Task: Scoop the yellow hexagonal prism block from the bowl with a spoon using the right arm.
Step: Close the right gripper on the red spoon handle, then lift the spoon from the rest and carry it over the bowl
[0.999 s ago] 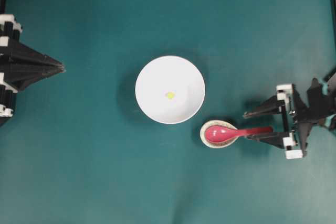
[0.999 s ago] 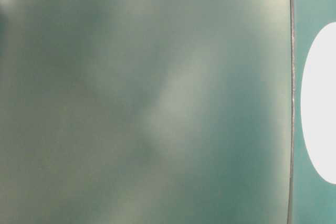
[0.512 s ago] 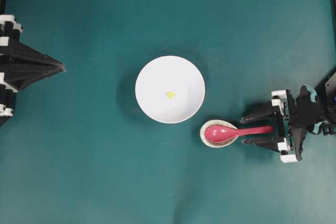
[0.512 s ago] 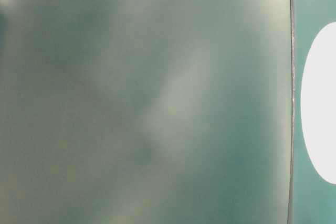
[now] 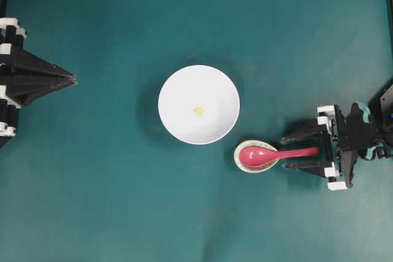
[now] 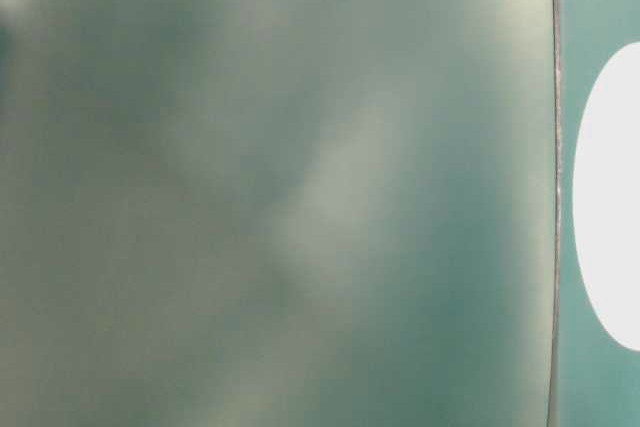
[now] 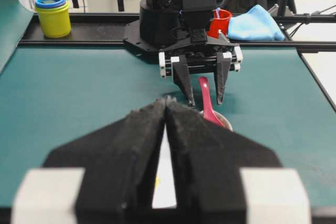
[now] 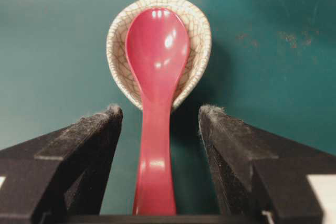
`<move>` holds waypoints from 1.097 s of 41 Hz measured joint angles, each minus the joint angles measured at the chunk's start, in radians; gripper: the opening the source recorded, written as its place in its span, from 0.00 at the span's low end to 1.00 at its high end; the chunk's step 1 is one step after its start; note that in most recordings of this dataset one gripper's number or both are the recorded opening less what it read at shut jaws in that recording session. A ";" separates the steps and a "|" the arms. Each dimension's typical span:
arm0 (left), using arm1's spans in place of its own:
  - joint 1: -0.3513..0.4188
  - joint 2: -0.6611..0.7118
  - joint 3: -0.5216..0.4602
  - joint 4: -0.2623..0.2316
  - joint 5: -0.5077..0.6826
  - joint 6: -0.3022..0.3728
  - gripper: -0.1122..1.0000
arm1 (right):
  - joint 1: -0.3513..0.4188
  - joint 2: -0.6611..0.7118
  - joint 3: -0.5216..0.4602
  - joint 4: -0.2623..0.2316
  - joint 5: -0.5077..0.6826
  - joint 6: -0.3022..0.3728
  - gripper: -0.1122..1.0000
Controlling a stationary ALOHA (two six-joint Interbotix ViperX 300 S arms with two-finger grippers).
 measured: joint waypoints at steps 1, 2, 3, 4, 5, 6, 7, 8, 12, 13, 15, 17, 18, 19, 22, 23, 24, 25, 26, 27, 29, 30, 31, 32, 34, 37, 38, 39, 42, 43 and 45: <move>-0.002 -0.002 0.002 0.000 0.000 0.000 0.18 | 0.000 0.000 0.000 0.002 0.002 -0.002 0.67; -0.002 -0.002 0.000 0.000 0.000 0.000 0.18 | 0.000 0.000 0.000 0.002 0.000 -0.002 0.67; -0.002 -0.002 0.000 0.000 0.000 0.000 0.18 | 0.000 0.000 0.000 0.000 0.002 -0.003 0.67; -0.002 -0.002 0.000 0.000 0.000 0.000 0.18 | 0.000 0.000 0.000 0.002 0.002 -0.003 0.66; -0.002 -0.002 0.000 0.000 0.002 0.000 0.18 | 0.000 0.000 -0.002 0.002 0.002 -0.003 0.66; 0.000 -0.002 0.000 0.000 0.002 0.000 0.18 | 0.000 0.000 -0.002 0.002 0.002 -0.003 0.66; 0.000 -0.002 0.000 0.000 0.002 0.000 0.18 | 0.000 0.000 -0.002 0.002 0.002 -0.003 0.65; -0.002 -0.002 0.000 0.000 0.002 -0.002 0.18 | 0.000 0.000 -0.003 0.000 0.002 -0.003 0.64; -0.002 -0.002 0.000 0.000 0.002 0.000 0.18 | 0.000 0.000 -0.002 0.000 0.000 -0.006 0.58; -0.002 -0.002 0.000 0.000 0.002 0.000 0.18 | 0.000 0.000 -0.002 0.000 0.002 -0.008 0.57; 0.000 -0.002 0.000 0.000 0.002 0.000 0.18 | 0.002 0.000 -0.003 0.002 0.000 -0.008 0.55; -0.002 -0.002 0.000 0.000 0.002 0.000 0.18 | 0.002 0.000 -0.003 0.000 0.000 -0.008 0.53; -0.002 0.000 0.002 0.000 0.002 0.000 0.18 | 0.002 0.000 -0.002 0.000 0.000 -0.006 0.53; 0.000 -0.002 0.000 0.000 0.002 0.000 0.18 | 0.000 0.000 -0.003 0.000 0.002 -0.006 0.54; -0.002 -0.002 0.000 0.000 0.002 0.000 0.18 | 0.000 0.000 -0.003 -0.002 0.002 -0.008 0.54; -0.002 -0.002 0.000 0.000 0.002 0.000 0.18 | 0.000 0.000 -0.003 -0.003 0.002 -0.009 0.54; -0.002 -0.002 0.000 0.000 0.002 0.000 0.18 | 0.002 0.000 -0.002 -0.006 0.000 -0.008 0.54; -0.002 -0.002 0.000 0.000 0.002 0.000 0.18 | 0.002 0.000 -0.002 -0.008 0.002 -0.009 0.54; -0.002 0.000 0.000 0.000 0.002 0.000 0.18 | 0.000 0.000 -0.003 -0.009 0.002 -0.009 0.54; -0.002 0.000 0.000 0.000 0.002 0.000 0.18 | 0.000 0.000 -0.003 -0.011 0.000 -0.009 0.54; -0.002 -0.002 0.000 0.000 0.000 0.000 0.18 | 0.000 0.000 -0.005 -0.011 0.000 -0.009 0.54; -0.002 -0.002 0.000 0.000 0.002 0.000 0.18 | 0.002 0.000 -0.005 -0.012 0.000 -0.009 0.54; 0.000 0.000 0.000 0.000 0.002 0.000 0.18 | 0.002 0.000 -0.005 -0.011 0.000 -0.011 0.54; 0.000 -0.002 0.002 0.000 0.002 -0.002 0.18 | 0.000 0.000 -0.005 -0.012 0.000 -0.011 0.54; -0.002 -0.002 0.000 0.000 0.002 0.000 0.18 | 0.002 0.000 -0.005 -0.012 0.000 -0.011 0.54; -0.002 -0.002 0.002 0.000 0.002 0.000 0.18 | 0.000 0.000 -0.006 -0.012 0.000 -0.011 0.54; 0.000 0.000 0.000 0.000 0.002 0.000 0.18 | 0.000 0.000 -0.006 -0.012 0.002 -0.011 0.53; -0.002 0.000 0.000 0.000 0.002 0.000 0.18 | 0.000 0.000 -0.006 -0.012 0.000 -0.011 0.53; -0.002 -0.002 0.000 0.000 0.002 0.000 0.18 | 0.000 -0.002 -0.005 -0.012 0.002 -0.011 0.52; 0.000 0.000 0.002 0.000 0.000 0.000 0.18 | 0.000 0.000 -0.006 -0.011 0.000 -0.009 0.52; -0.002 -0.002 0.000 0.000 0.002 -0.002 0.18 | 0.000 0.000 -0.006 -0.009 0.002 -0.011 0.51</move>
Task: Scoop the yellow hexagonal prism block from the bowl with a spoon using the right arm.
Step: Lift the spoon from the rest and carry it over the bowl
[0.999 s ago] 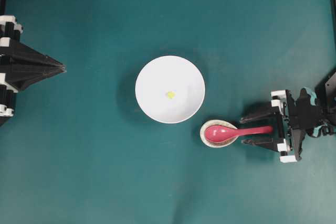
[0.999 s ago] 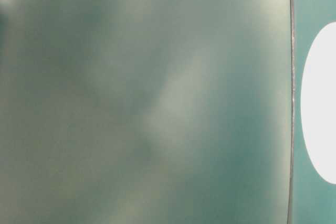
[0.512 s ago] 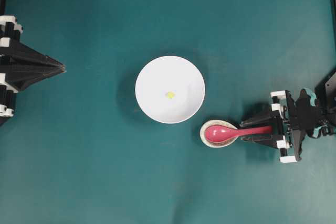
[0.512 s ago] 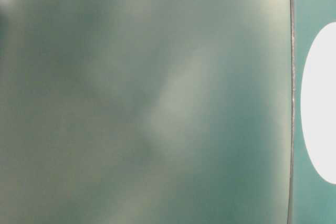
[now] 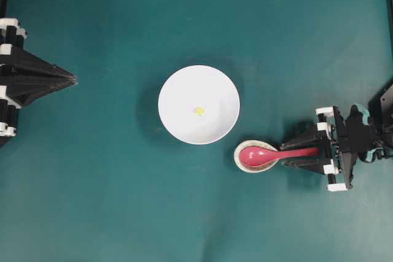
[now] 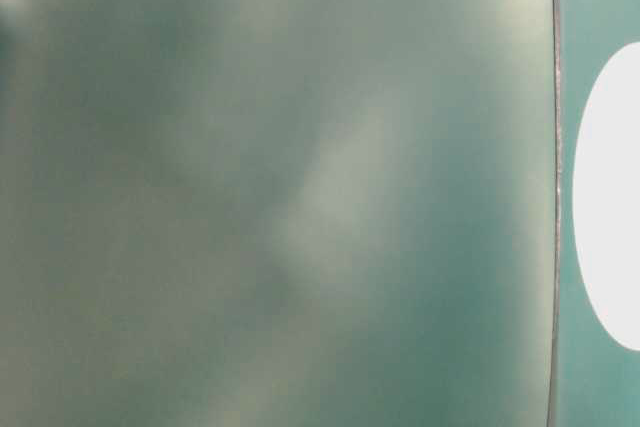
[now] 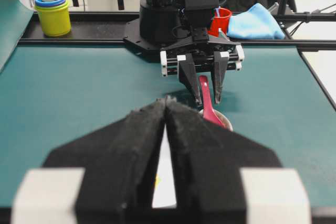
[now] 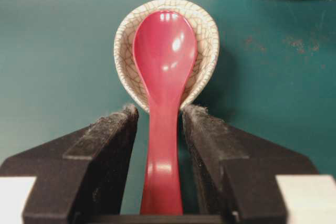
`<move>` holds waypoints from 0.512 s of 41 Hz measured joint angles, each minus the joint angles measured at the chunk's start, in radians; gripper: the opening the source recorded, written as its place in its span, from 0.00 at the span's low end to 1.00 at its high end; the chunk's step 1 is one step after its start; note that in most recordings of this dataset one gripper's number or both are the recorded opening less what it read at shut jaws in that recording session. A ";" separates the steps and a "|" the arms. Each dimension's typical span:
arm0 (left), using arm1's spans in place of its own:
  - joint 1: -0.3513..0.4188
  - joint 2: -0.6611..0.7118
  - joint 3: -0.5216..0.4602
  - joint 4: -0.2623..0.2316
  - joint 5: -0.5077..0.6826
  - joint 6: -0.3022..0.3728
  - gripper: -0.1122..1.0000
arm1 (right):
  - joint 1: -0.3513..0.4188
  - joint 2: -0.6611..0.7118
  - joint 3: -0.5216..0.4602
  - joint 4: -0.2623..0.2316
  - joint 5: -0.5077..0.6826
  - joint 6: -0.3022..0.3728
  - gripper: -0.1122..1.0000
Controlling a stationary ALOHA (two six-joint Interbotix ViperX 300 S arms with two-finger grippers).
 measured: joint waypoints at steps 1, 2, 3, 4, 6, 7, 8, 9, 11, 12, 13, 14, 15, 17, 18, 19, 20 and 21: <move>0.000 0.002 0.000 0.000 -0.002 0.000 0.18 | 0.002 0.000 0.000 0.002 -0.002 0.000 0.49; 0.000 0.002 0.000 0.000 0.000 0.002 0.18 | 0.000 0.000 0.000 0.006 -0.002 0.000 0.47; 0.002 0.002 0.002 0.000 0.000 0.002 0.18 | 0.000 0.000 -0.002 0.008 -0.002 0.002 0.45; 0.000 0.000 0.000 0.000 0.000 0.002 0.18 | 0.000 0.000 -0.002 0.009 -0.002 0.000 0.42; 0.000 0.002 0.002 0.000 0.000 0.002 0.18 | 0.000 0.000 -0.005 0.012 -0.002 0.000 0.35; 0.002 0.002 0.000 0.000 0.000 0.002 0.18 | 0.002 0.000 -0.005 0.012 -0.002 0.000 0.33; 0.000 0.002 0.000 0.000 0.000 0.002 0.18 | 0.002 -0.002 -0.005 0.012 -0.002 0.000 0.32; 0.000 0.000 0.000 0.000 0.000 0.002 0.18 | 0.000 -0.005 -0.006 0.012 -0.002 0.000 0.32; 0.002 0.000 0.000 0.000 0.002 0.002 0.18 | 0.000 -0.020 -0.006 0.014 0.000 0.000 0.32; 0.000 0.002 0.000 0.000 0.002 0.002 0.18 | 0.000 -0.029 -0.006 0.014 0.002 -0.002 0.32; 0.000 0.000 0.000 0.000 0.003 0.002 0.18 | 0.000 -0.041 -0.006 0.014 0.003 -0.002 0.32; 0.000 0.002 0.000 0.000 0.005 0.002 0.18 | 0.000 -0.054 -0.006 0.014 0.008 -0.002 0.32; 0.002 0.002 0.000 0.000 0.008 0.002 0.18 | 0.000 -0.066 -0.005 0.014 0.011 -0.003 0.32; 0.000 0.000 0.002 0.000 0.015 0.002 0.18 | -0.003 -0.094 -0.002 0.014 0.023 -0.006 0.32; 0.000 0.002 0.000 0.000 0.020 0.002 0.18 | -0.005 -0.110 0.000 0.014 0.029 -0.008 0.32; 0.000 0.000 0.000 0.000 0.025 0.002 0.18 | -0.006 -0.127 0.000 0.014 0.037 -0.011 0.32; 0.000 0.002 0.000 0.000 0.028 0.002 0.18 | -0.011 -0.146 0.002 0.014 0.048 -0.015 0.32; 0.000 0.002 0.000 0.000 0.029 0.000 0.18 | -0.015 -0.164 0.003 0.014 0.058 -0.020 0.32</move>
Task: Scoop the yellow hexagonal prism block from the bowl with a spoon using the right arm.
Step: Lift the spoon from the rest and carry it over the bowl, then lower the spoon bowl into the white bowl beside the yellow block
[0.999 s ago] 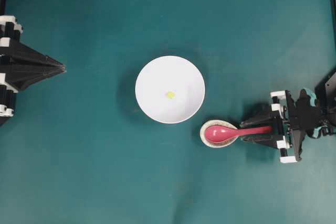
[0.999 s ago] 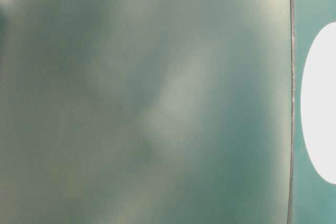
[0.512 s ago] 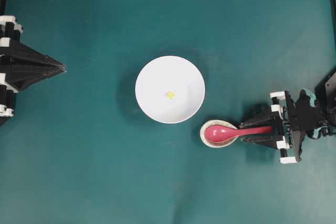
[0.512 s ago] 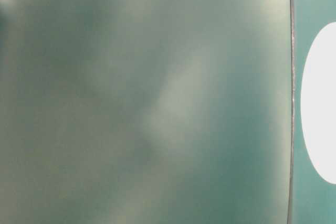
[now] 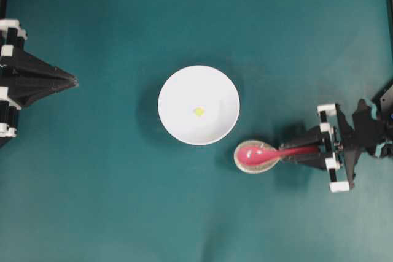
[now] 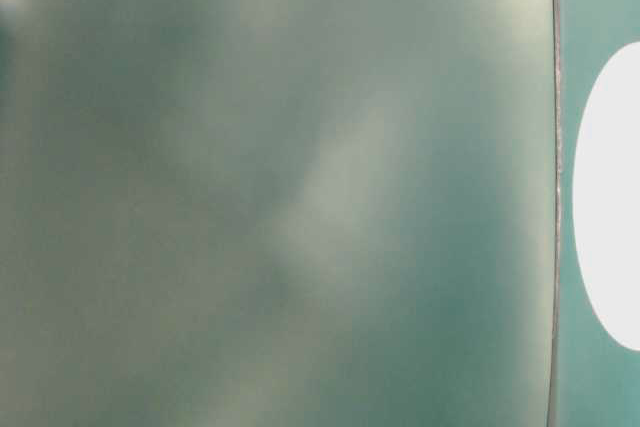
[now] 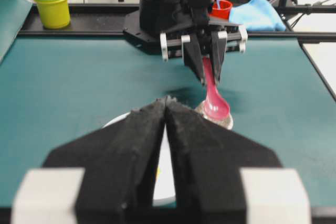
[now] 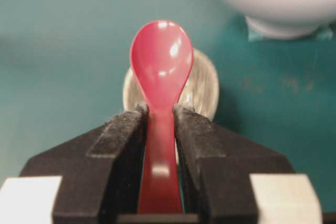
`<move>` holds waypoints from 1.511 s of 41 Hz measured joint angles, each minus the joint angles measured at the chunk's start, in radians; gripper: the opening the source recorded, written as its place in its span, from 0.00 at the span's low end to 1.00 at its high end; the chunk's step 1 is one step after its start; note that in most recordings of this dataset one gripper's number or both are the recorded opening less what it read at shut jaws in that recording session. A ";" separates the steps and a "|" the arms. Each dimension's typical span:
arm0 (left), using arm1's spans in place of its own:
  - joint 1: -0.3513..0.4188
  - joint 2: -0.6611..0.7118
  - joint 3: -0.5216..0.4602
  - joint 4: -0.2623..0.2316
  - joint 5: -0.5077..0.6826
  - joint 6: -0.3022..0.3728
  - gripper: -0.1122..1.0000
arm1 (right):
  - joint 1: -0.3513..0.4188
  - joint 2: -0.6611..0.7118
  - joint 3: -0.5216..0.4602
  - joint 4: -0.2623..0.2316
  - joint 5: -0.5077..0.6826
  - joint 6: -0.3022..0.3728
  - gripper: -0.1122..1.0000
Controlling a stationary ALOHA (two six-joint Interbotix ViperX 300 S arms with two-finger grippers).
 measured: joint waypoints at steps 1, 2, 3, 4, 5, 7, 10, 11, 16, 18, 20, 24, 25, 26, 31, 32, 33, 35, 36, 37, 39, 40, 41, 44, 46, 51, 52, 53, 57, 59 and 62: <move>0.000 0.000 0.000 0.000 0.002 0.000 0.18 | -0.005 -0.023 -0.002 0.000 0.015 -0.009 0.32; 0.000 -0.002 0.000 0.000 0.003 0.000 0.18 | -0.011 -0.043 -0.002 0.000 0.032 -0.018 0.32; 0.000 0.000 0.002 0.000 0.005 -0.002 0.18 | -0.017 -0.071 -0.003 0.000 0.052 -0.031 0.32; 0.000 -0.002 0.000 0.000 0.008 -0.002 0.18 | -0.025 -0.092 -0.005 0.000 0.074 -0.041 0.32; 0.000 -0.002 0.000 0.000 0.009 -0.002 0.18 | -0.032 -0.117 -0.006 0.000 0.095 -0.052 0.32; 0.000 -0.003 0.000 0.000 0.011 -0.002 0.18 | -0.054 -0.164 -0.014 0.000 0.156 -0.081 0.32; 0.000 -0.005 0.002 0.000 0.015 -0.002 0.18 | -0.091 -0.238 -0.035 0.002 0.262 -0.127 0.32; 0.000 -0.005 0.000 0.000 0.017 0.000 0.18 | -0.103 -0.262 -0.044 0.002 0.308 -0.144 0.32; 0.002 -0.006 0.000 0.000 0.020 0.002 0.18 | -0.173 -0.373 -0.101 0.002 0.532 -0.215 0.32; 0.000 -0.006 0.000 0.000 0.021 0.000 0.18 | -0.204 -0.413 -0.135 0.002 0.630 -0.245 0.32; 0.002 -0.008 0.000 0.000 0.021 0.002 0.18 | -0.238 -0.449 -0.169 0.002 0.723 -0.272 0.32; 0.000 -0.006 0.000 0.000 0.023 0.002 0.18 | -0.293 -0.500 -0.230 0.002 0.873 -0.311 0.32; 0.002 -0.006 0.000 0.000 0.023 0.000 0.18 | -0.307 -0.509 -0.242 0.002 0.907 -0.319 0.32; 0.002 -0.008 0.000 0.000 0.025 0.002 0.18 | -0.319 -0.514 -0.255 0.002 0.934 -0.328 0.32; 0.000 -0.011 0.000 0.002 0.023 0.011 0.18 | -0.383 -0.525 -0.316 0.002 1.063 -0.354 0.32; 0.002 -0.011 0.000 0.000 0.025 0.011 0.18 | -0.397 -0.526 -0.328 0.000 1.088 -0.359 0.32; 0.000 -0.012 0.000 0.002 0.025 0.012 0.18 | -0.411 -0.525 -0.339 0.000 1.106 -0.362 0.32; 0.000 -0.015 0.000 0.002 0.025 0.015 0.18 | -0.436 -0.525 -0.360 -0.003 1.143 -0.365 0.32; 0.002 -0.017 0.000 0.000 0.026 0.015 0.18 | -0.446 -0.523 -0.370 -0.006 1.160 -0.367 0.32; 0.002 -0.018 0.000 0.002 0.028 0.017 0.18 | -0.459 -0.522 -0.379 -0.008 1.175 -0.368 0.32; 0.002 -0.020 0.000 0.002 0.032 0.017 0.18 | -0.477 -0.518 -0.396 -0.015 1.209 -0.370 0.32; 0.002 -0.021 0.000 0.002 0.034 0.017 0.18 | -0.486 -0.515 -0.405 -0.018 1.223 -0.370 0.32; 0.000 -0.021 0.000 0.002 0.035 0.017 0.18 | -0.494 -0.512 -0.414 -0.021 1.241 -0.370 0.32; 0.002 -0.026 0.000 0.002 0.041 0.020 0.18 | -0.520 -0.499 -0.439 -0.035 1.289 -0.370 0.32; 0.002 -0.029 0.000 0.002 0.051 0.021 0.18 | -0.531 -0.486 -0.453 -0.040 1.315 -0.370 0.32; 0.000 -0.037 0.000 0.002 0.075 0.021 0.18 | -0.546 -0.446 -0.488 -0.043 1.362 -0.368 0.32; 0.002 -0.038 0.000 0.002 0.080 0.021 0.18 | -0.548 -0.434 -0.497 -0.043 1.373 -0.370 0.32; 0.000 -0.040 0.002 0.002 0.086 0.020 0.18 | -0.549 -0.425 -0.506 -0.043 1.382 -0.368 0.32; 0.002 -0.044 0.000 0.000 0.107 0.021 0.18 | -0.554 -0.383 -0.546 -0.043 1.433 -0.367 0.32; 0.002 -0.046 0.000 0.002 0.112 0.023 0.18 | -0.557 -0.362 -0.568 -0.043 1.459 -0.367 0.32; 0.000 -0.049 0.002 0.002 0.115 0.025 0.18 | -0.565 -0.331 -0.598 -0.043 1.497 -0.364 0.32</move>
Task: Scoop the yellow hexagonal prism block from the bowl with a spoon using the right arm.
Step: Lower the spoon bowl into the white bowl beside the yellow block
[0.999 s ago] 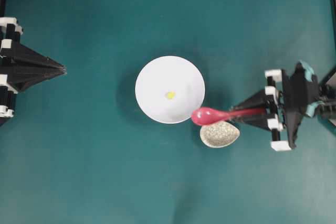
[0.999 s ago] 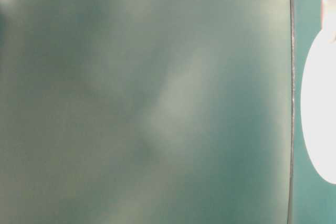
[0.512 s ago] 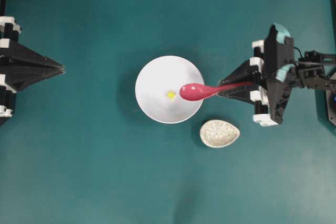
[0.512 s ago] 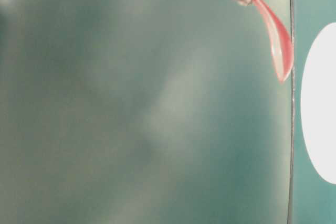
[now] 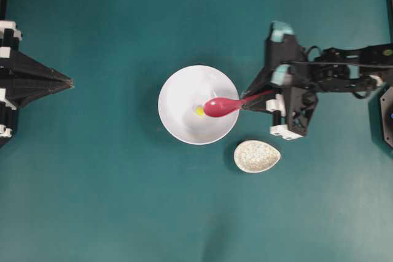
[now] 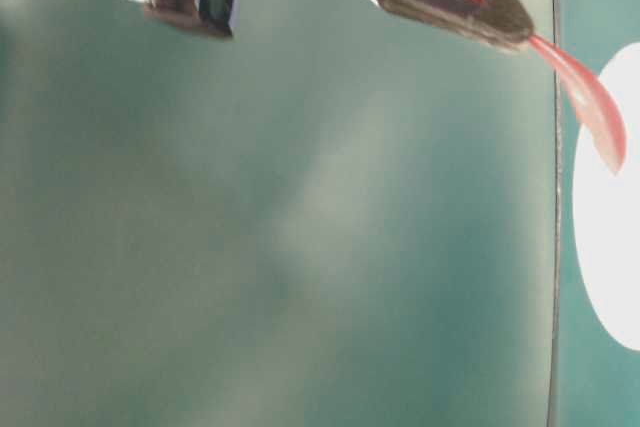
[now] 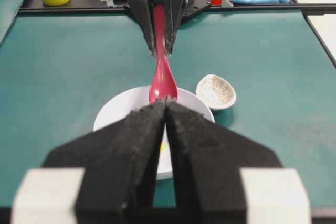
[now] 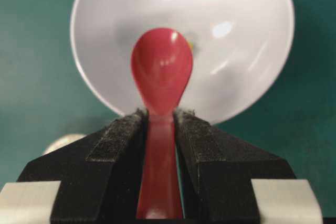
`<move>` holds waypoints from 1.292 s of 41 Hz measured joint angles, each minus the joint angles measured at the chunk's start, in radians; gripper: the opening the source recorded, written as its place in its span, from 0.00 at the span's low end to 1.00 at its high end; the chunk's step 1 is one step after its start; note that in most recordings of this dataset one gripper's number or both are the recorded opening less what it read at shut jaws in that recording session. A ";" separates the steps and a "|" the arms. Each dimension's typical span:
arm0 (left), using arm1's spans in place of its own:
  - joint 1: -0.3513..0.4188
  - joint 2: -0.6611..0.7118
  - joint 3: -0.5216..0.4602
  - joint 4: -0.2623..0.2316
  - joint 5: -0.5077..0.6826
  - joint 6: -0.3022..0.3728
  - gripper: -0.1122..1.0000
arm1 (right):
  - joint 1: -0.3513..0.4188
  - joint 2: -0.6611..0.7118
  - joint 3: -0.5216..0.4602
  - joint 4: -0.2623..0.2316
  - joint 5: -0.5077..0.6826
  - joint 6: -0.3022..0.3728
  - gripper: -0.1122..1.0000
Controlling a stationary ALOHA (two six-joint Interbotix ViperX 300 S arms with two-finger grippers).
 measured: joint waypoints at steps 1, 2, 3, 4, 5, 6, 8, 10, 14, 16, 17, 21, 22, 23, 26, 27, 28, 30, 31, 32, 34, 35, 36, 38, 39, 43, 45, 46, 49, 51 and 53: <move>0.000 0.000 -0.002 0.000 0.000 -0.002 0.18 | -0.002 0.009 -0.011 0.000 0.014 0.002 0.32; 0.002 0.000 -0.002 0.000 0.000 0.000 0.18 | -0.005 0.023 -0.023 -0.002 0.031 0.002 0.32; 0.002 0.000 -0.002 0.000 0.000 0.000 0.18 | -0.008 0.032 -0.032 0.000 0.044 0.002 0.32; 0.000 0.000 -0.002 0.000 0.000 0.000 0.18 | -0.009 0.041 -0.041 0.000 0.055 0.002 0.32; 0.000 0.000 -0.002 0.000 0.000 0.000 0.18 | -0.011 0.052 -0.052 -0.002 0.069 0.002 0.32; 0.002 -0.002 -0.002 0.000 0.000 0.000 0.18 | -0.012 0.060 -0.061 -0.002 0.080 0.002 0.32; 0.002 -0.002 -0.002 0.000 0.000 0.000 0.18 | -0.014 0.074 -0.077 -0.002 0.101 0.002 0.32; 0.000 -0.002 -0.002 0.000 0.002 0.000 0.18 | -0.017 0.084 -0.092 -0.002 0.115 0.002 0.32; 0.000 -0.002 -0.002 0.000 0.005 0.002 0.18 | -0.023 0.104 -0.112 -0.002 0.140 0.002 0.32; 0.002 -0.002 -0.002 0.000 0.006 0.002 0.18 | -0.028 0.107 -0.117 -0.003 0.144 0.006 0.32; 0.002 -0.002 -0.002 0.000 0.008 0.002 0.18 | -0.029 0.107 -0.118 -0.003 0.147 0.006 0.32; 0.002 -0.002 -0.002 0.000 0.008 0.002 0.18 | -0.038 0.107 -0.117 -0.003 0.149 0.005 0.32; 0.000 -0.002 -0.002 0.000 0.008 0.002 0.18 | -0.041 0.107 -0.118 -0.003 0.149 0.006 0.32; 0.000 -0.002 -0.002 0.000 0.008 0.002 0.18 | -0.043 0.107 -0.118 -0.003 0.149 0.008 0.32; 0.000 -0.002 -0.002 0.000 0.009 0.002 0.18 | -0.051 0.107 -0.117 -0.003 0.150 0.009 0.32; 0.002 -0.003 -0.002 0.000 0.009 0.002 0.18 | -0.051 0.107 -0.118 -0.003 0.150 0.009 0.32; 0.002 -0.003 -0.002 0.000 0.008 0.002 0.18 | -0.051 0.109 -0.118 -0.003 0.150 0.009 0.32; 0.000 -0.003 -0.002 0.000 0.008 0.002 0.18 | -0.051 0.110 -0.117 -0.003 0.149 0.009 0.32; 0.000 -0.003 -0.002 0.000 0.009 0.002 0.18 | -0.052 0.114 -0.118 -0.003 0.150 0.009 0.32; 0.002 -0.003 -0.002 0.000 0.008 0.002 0.18 | -0.052 0.115 -0.118 -0.003 0.150 0.009 0.32; 0.002 -0.002 -0.002 0.002 0.009 0.002 0.18 | -0.052 0.121 -0.118 -0.003 0.150 0.009 0.32; 0.002 -0.002 -0.002 0.002 0.009 0.002 0.18 | -0.052 0.124 -0.118 -0.003 0.152 0.009 0.32; 0.000 -0.003 -0.002 0.002 0.009 0.002 0.18 | -0.052 0.126 -0.118 -0.003 0.155 0.009 0.32; 0.000 -0.003 -0.002 0.003 0.009 0.000 0.18 | -0.052 0.133 -0.118 -0.005 0.163 0.009 0.32; 0.002 -0.003 -0.002 0.003 0.009 0.002 0.18 | -0.052 0.137 -0.118 -0.003 0.164 0.009 0.32; 0.000 -0.003 -0.002 0.003 0.008 0.002 0.18 | -0.052 0.147 -0.117 -0.003 0.170 0.009 0.32; 0.002 -0.002 -0.002 0.003 0.009 0.002 0.18 | -0.052 0.153 -0.118 -0.003 0.172 0.009 0.32; 0.000 -0.003 -0.002 0.005 0.009 0.002 0.18 | -0.052 0.156 -0.118 -0.003 0.172 0.009 0.32; 0.002 -0.003 -0.002 0.005 0.009 0.002 0.18 | -0.052 0.163 -0.118 -0.003 0.172 0.009 0.32; 0.002 -0.003 -0.002 0.005 0.008 0.002 0.18 | -0.052 0.166 -0.118 -0.003 0.172 0.008 0.32; 0.002 -0.003 -0.002 0.005 0.008 0.002 0.18 | -0.052 0.170 -0.121 -0.003 0.172 0.009 0.32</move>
